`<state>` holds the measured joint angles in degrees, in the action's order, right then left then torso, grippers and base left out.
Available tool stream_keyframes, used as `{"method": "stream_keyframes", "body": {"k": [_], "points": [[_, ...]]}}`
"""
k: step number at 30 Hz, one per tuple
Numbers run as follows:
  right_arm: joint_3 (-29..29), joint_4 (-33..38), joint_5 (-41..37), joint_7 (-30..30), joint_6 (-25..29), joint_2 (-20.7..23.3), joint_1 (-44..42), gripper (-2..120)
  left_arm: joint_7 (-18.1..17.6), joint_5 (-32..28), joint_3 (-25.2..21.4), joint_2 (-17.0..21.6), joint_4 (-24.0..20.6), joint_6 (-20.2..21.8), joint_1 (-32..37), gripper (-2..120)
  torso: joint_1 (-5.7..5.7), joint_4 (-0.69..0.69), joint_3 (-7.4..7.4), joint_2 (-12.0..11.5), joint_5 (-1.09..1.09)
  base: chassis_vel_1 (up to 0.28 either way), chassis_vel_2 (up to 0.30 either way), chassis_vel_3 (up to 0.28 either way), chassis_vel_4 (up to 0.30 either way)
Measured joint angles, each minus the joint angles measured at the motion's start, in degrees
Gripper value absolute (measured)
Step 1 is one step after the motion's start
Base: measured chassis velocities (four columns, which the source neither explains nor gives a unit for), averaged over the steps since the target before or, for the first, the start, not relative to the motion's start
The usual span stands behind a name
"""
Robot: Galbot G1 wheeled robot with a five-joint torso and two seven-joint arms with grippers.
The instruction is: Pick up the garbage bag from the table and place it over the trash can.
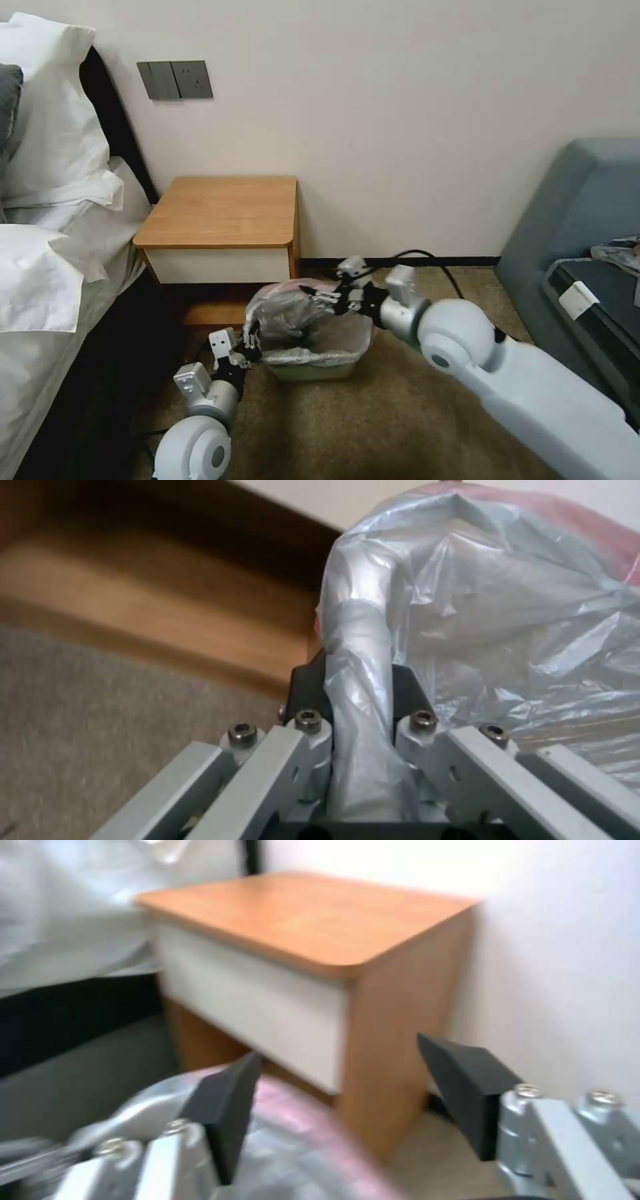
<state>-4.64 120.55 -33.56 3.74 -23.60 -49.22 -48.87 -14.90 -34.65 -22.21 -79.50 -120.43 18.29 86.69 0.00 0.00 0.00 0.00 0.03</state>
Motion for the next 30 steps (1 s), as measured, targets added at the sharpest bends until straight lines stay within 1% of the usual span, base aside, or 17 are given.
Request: {"method": "stream_keyframes", "body": {"k": [1, 2, 5, 6, 8, 9, 11, 12, 14, 15, 16, 19, 22, 28, 30], "points": [[2.13, -0.32, 2.64, 0.62, 2.06, -0.29, -2.78, 75, -0.48, -0.01, 0.51, -0.22, 0.31, 0.18, 0.12, 5, 0.00, 0.00, 0.00, 0.00, -0.01, 0.000, 0.000, 0.000, 0.000], [2.13, -0.32, 2.64, 0.62, 2.06, -0.29, -2.78, 75, -0.48, -0.01, 0.51, -0.22, 0.31, 0.18, 0.12, 5, 0.00, 0.00, 0.00, 0.00, -0.01, 0.000, 0.000, 0.000, 0.000], [9.01, -0.77, 8.93, 1.11, 6.09, -2.63, -10.22, 90, -1.69, -0.03, 1.55, -0.55, 1.24, 0.64, 0.12, 5, 0.00, 0.00, 0.00, 0.00, -0.01, 0.000, 0.000, 0.000, 0.000], [9.01, -0.77, 8.93, 1.11, 6.09, -2.63, -10.22, 90, -1.69, -0.03, 1.55, -0.55, 1.24, 0.64, 0.12, 5, 0.00, 0.00, 0.00, 0.00, -0.01, 0.000, 0.000, 0.000, 0.000], [14.53, -0.37, 12.56, 1.12, 7.72, -5.24, -16.12, 98, -2.60, -0.28, 2.38, -0.54, 1.95, 0.86, -0.06, 5, 0.00, 0.00, 0.00, 0.00, -0.02, 0.000, 0.000, 0.000, 0.000], [14.53, -0.37, 12.56, 1.12, 7.72, -5.24, -16.12, 98, -2.60, -0.28, 2.38, -0.54, 1.95, 0.86, -0.06, 5, 0.00, 0.00, 0.00, 0.00, -0.02, 0.000, 0.000, 0.000, 0.000], [18.25, 0.65, 14.44, 1.11, 8.42, -7.49, -20.97, 100, -3.54, -0.39, 3.19, -0.49, 2.21, 1.10, -0.15, 5, 0.00, -0.01, 0.00, 0.00, -0.02, 0.000, 0.000, 0.000, 0.000], [18.25, 0.65, 14.44, 1.11, 8.42, -7.49, -20.97, 100, -3.54, -0.39, 3.19, -0.49, 2.21, 1.10, -0.15, 5, 0.00, -0.01, 0.00, 0.00, -0.02, 0.000, 0.000, 0.000, 0.000], [21.84, 1.82, 16.59, 1.01, 9.53, -9.89, -26.07, 100, -4.19, -0.19, 4.17, -0.28, 2.20, 1.16, 0.46, 5, 0.00, -0.01, -0.01, 0.00, -0.03, 0.000, 0.000, 0.000, 0.000], [22.81, 2.12, 17.05, 0.97, 9.75, -10.54, -27.24, 100, -4.34, -0.04, 4.42, -0.19, 2.21, 1.16, 0.81, 5, 0.00, -0.01, 0.00, 0.00, -0.03, 0.000, 0.000, 0.000, 0.000], [22.81, 2.12, 17.05, 0.97, 9.75, -10.54, -27.24, 100, -4.34, -0.04, 4.42, -0.19, 2.21, 1.16, 0.81, 5, 0.00, -0.01, 0.00, 0.00, -0.03, 0.000, 0.000, 0.000, 0.000], [25.98, 2.73, 17.70, 0.76, 10.34, -12.51, -30.03, 100, -5.17, 0.66, 4.99, -0.09, 2.59, 0.83, 2.31, 5, 0.00, 0.00, 0.00, 0.00, -0.03, 0.000, 0.000, 0.000, 0.000], [27.73, 2.81, 18.07, 0.31, 10.74, -13.40, -31.11, 100, -5.30, 1.34, 5.05, -0.07, 2.63, 0.67, 3.19, 5, 0.00, 0.01, 0.00, 0.00, -0.02, 0.000, 0.000, 0.000, 0.000], [29.36, 3.05, 18.18, -0.04, 11.16, -14.15, -32.24, 100, -5.33, 3.13, 5.10, -0.11, 3.40, 0.31, 3.42, 5, 0.00, 0.01, 0.00, 0.01, -0.01, 0.000, 0.000, 0.000, 0.000], [29.47, 3.14, 18.18, -0.06, 11.16, -14.24, -32.31, 100, -5.44, 3.66, 5.12, -0.14, 3.64, 0.24, 3.41, 7, 0.00, 0.00, 0.00, 0.01, -0.02, 0.000, 0.000, 0.000, 0.000]]}}
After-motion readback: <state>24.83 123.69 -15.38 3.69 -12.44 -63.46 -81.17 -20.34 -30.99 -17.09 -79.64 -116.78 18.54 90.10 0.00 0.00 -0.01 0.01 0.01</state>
